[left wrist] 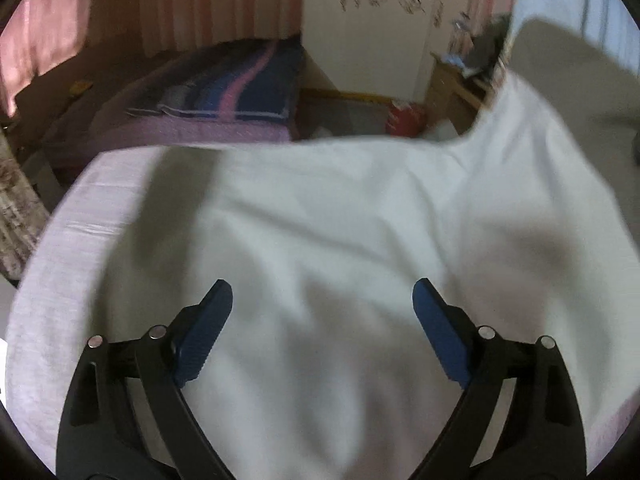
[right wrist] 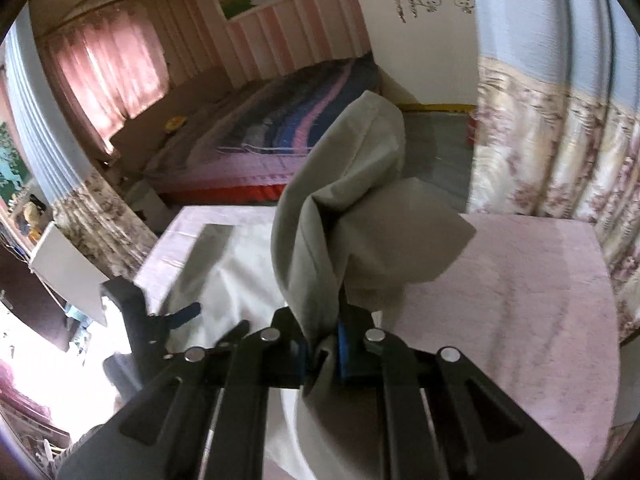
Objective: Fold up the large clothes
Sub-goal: 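Grasp the olive jacket edge with the right gripper and lift it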
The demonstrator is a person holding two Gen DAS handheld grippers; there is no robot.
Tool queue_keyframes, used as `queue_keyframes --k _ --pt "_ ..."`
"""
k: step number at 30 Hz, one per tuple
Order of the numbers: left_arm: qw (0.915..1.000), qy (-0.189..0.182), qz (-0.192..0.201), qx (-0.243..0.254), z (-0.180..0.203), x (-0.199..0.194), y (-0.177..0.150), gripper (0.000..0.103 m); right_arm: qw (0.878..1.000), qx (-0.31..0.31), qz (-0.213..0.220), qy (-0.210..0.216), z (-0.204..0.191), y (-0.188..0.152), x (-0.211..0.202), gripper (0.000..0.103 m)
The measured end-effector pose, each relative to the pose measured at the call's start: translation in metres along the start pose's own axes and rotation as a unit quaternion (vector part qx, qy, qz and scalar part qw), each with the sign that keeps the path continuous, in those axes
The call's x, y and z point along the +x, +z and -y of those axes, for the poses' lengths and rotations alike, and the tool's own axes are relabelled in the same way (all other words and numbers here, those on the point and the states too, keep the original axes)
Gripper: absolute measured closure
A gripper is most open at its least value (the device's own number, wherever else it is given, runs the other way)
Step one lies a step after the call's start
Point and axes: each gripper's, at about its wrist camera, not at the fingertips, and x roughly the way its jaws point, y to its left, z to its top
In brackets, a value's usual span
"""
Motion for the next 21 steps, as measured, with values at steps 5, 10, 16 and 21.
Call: queue_keyframes --k 5,10,16,21 --pt "0.9987 0.026 0.03 -0.032 -0.081 -0.044 0.004 0.01 1.0 0.008 0.015 0.023 -0.055 -0.001 0.025 0.093" --pt "0.995 0.051 0.046 -0.072 -0.146 -0.071 -0.005 0.01 1.0 -0.025 0.004 0.007 -0.136 -0.012 0.072 0.093" --pt "0.9923 0.049 0.045 -0.105 -0.186 -0.089 -0.038 0.01 0.989 -0.099 -0.06 -0.091 -0.214 -0.063 0.157 0.092" --pt "0.9927 0.053 0.028 -0.104 -0.193 -0.094 -0.061 0.01 0.977 -0.14 -0.072 -0.144 -0.239 -0.093 0.184 0.068"
